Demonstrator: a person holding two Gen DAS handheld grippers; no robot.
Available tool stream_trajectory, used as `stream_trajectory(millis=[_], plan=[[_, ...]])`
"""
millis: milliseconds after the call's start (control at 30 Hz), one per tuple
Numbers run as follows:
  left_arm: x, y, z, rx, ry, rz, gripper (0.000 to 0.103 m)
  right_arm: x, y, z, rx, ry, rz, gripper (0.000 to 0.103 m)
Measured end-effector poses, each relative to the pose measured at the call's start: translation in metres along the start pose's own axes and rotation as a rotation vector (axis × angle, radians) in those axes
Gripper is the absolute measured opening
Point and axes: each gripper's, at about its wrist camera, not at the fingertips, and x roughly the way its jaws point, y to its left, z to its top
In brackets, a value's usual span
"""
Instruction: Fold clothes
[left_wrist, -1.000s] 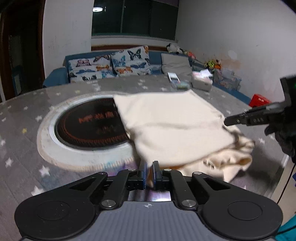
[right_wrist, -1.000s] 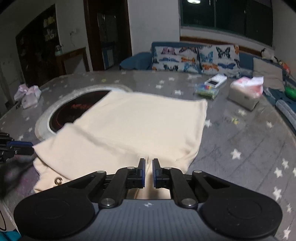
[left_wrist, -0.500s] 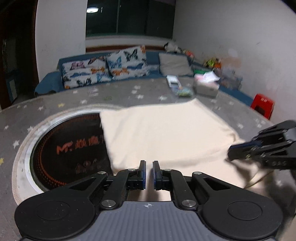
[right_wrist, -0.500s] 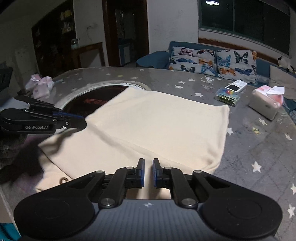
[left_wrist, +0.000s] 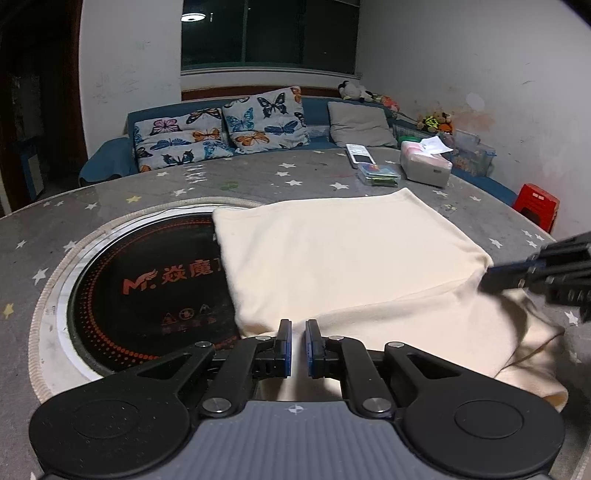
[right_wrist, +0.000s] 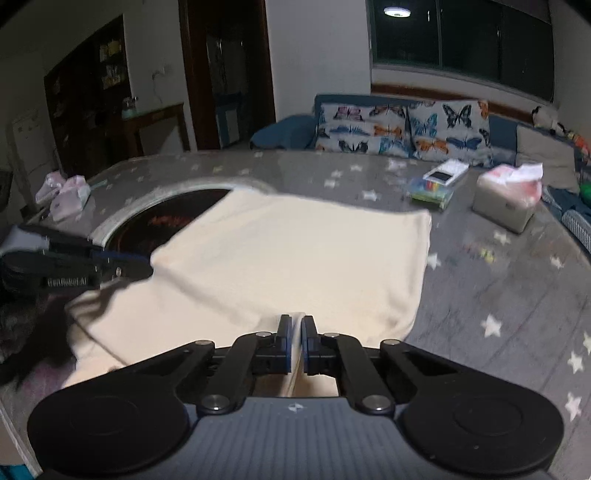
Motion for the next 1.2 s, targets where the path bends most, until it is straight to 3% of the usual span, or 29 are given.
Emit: stream_trajectory(millis=[100,233,400,533,667,867,933,1000,1100,1200], plan=[[0.001,0.002,-0.001,-0.003,0.002,0.007,0.010,0.010,-0.004,-0.001,-0.002,0.046,-0.025,0.006],[-0.012,-0.002,-0.001,0.023,-0.006,0.005,0.011,-0.004,-0.003,-0.003,-0.026,0.020,-0.037,0.016],[-0.044,-0.012,-0.011,0.120,-0.026,-0.038,0.012,-0.024,0.008,-0.005,-0.088,0.021,0.046,0.016],[-0.063,-0.026,-0.026,0.231,-0.031,-0.078,0.023,-0.014,0.017,-0.017,-0.145,0.099,0.080,0.016],[-0.070,-0.043,-0.043,0.351,-0.039,-0.101,0.030,-0.022,0.021,-0.016,-0.169,0.091,0.081,0.016],[-0.078,-0.067,-0.066,0.522,-0.053,-0.135,0.030,-0.040,0.025,-0.010,-0.239,0.100,0.061,0.024],[-0.076,-0.070,-0.068,0.545,-0.066,-0.140,0.030,-0.045,0.028,-0.012,-0.267,0.110,0.053,0.026],[-0.074,-0.074,-0.070,0.568,-0.079,-0.145,0.030,-0.051,0.030,-0.014,-0.296,0.116,0.042,0.036],[-0.070,-0.079,-0.073,0.602,-0.099,-0.153,0.029,-0.059,0.032,-0.018,-0.339,0.126,0.032,0.037],[-0.067,-0.083,-0.075,0.627,-0.116,-0.159,0.018,-0.064,0.036,-0.023,-0.381,0.142,0.029,0.040]])
